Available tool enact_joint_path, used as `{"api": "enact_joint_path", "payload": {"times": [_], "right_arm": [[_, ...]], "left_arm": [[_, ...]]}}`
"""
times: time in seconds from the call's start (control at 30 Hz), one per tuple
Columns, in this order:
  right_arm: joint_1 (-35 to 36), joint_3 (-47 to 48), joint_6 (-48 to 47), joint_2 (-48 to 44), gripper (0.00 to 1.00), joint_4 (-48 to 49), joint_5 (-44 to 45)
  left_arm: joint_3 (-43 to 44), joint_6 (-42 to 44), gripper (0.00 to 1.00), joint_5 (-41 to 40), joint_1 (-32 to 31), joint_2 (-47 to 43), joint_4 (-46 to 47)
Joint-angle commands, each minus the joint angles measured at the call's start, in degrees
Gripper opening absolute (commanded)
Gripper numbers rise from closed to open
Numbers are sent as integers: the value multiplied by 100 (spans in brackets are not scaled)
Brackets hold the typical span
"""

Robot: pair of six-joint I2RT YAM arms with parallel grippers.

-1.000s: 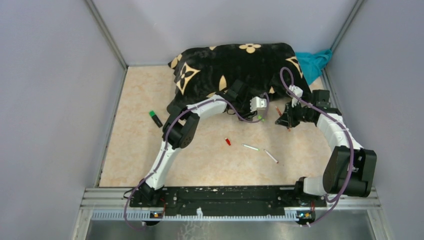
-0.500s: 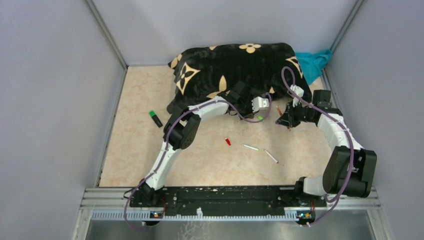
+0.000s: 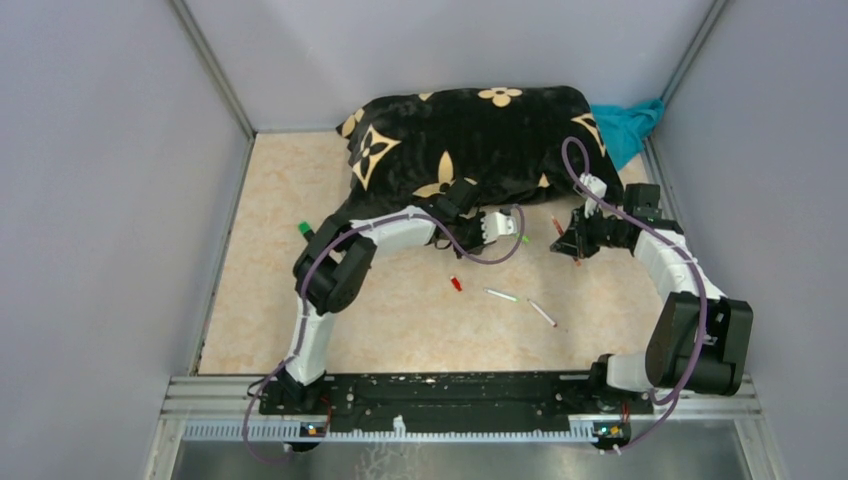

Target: Insert the pens into the pen caps

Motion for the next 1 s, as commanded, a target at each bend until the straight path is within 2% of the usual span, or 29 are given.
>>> {"api": "enact_joint_path", "payload": {"times": [0.0,0.27,0.47,0.6,0.77,0.87,0.97], "right_arm": [[-65,-20,-2,-206,0,132,-218],[-66,-30,19,-208,0,141,-276],[-65,4,29,-234,0,117,-306],[-59,36,45,-270,0,97,-370],[-51,58,130,-253,0,157,-502],[3,73,150,-226,0,176,-549],[104,83,166,-197,0,192,-578]], "left_arm": [[-776,145,14,-344,-52,-814,-265],[-1110,59,20,-1191,-62,-1073,-1036],[-1069,-314,38,-1534,-40,-1151,-1015],[-948,-936,43,-1733,9,-1373,-999],[-980,-2479,43,-1813,79,-2036,-752],[-1175,-4075,44,-2047,83,-2500,-512],[-1394,-6023,45,-1816,149,-2805,-309]]}}
